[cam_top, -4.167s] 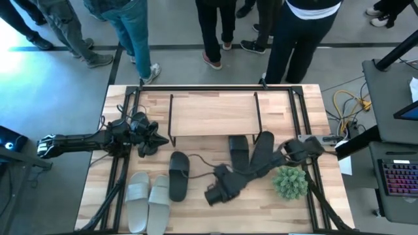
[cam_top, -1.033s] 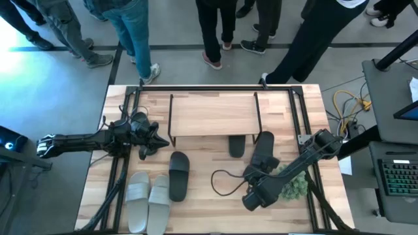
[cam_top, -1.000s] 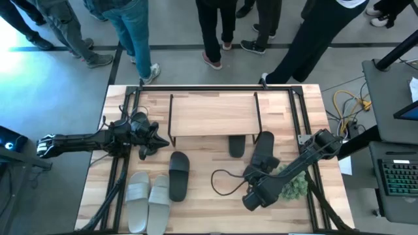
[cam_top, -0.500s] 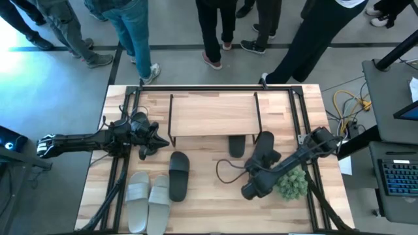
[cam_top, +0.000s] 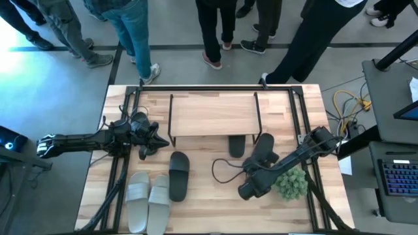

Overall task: Pick and place slides into the shelf
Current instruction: Put the right black slide under the shelf

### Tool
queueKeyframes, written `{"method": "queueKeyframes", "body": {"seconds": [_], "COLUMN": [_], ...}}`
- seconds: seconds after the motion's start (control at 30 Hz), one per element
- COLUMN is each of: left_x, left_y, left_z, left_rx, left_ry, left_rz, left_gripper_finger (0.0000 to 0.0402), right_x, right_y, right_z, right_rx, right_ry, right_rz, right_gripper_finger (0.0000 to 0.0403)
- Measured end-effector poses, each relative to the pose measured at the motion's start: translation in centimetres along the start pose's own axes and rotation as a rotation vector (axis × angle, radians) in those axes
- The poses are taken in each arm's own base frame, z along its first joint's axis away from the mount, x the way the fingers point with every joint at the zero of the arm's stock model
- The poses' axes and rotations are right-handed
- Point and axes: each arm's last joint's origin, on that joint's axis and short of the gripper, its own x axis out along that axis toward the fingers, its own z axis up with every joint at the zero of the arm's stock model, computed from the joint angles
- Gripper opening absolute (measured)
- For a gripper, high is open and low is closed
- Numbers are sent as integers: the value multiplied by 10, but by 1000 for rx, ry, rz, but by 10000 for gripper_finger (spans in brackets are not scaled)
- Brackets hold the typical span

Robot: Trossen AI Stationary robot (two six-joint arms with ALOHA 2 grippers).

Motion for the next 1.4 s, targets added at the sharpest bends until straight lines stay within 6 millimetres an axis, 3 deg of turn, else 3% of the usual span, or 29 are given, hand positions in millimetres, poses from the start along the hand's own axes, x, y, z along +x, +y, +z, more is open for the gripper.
{"method": "queueKeyframes", "body": {"seconds": [0.17,0.4,0.57,0.77,0.93,1.17,1.4], "left_x": [0,0,0,0,-1,-4,-6], "left_y": [0,0,0,-1,-3,-8,-11], "left_z": [0,0,0,0,0,1,2], "left_rx": [-1,-7,-9,-116,-136,-250,-392], "left_ry": [0,0,0,6,31,68,96], "left_rz": [0,1,0,-14,-82,-185,-236], "left_gripper_finger": [0,0,0,0,0,0,0], "right_x": [-29,-90,-125,-101,-83,-74,-97], "right_y": [6,6,11,29,58,67,53], "right_z": [10,31,43,47,57,74,85], "right_rx": [33,125,192,270,251,267,162], "right_ry": [15,157,54,101,70,99,7], "right_rz": [126,438,653,606,662,702,748], "right_gripper_finger": [10,9,9,9,35,145,248]}}
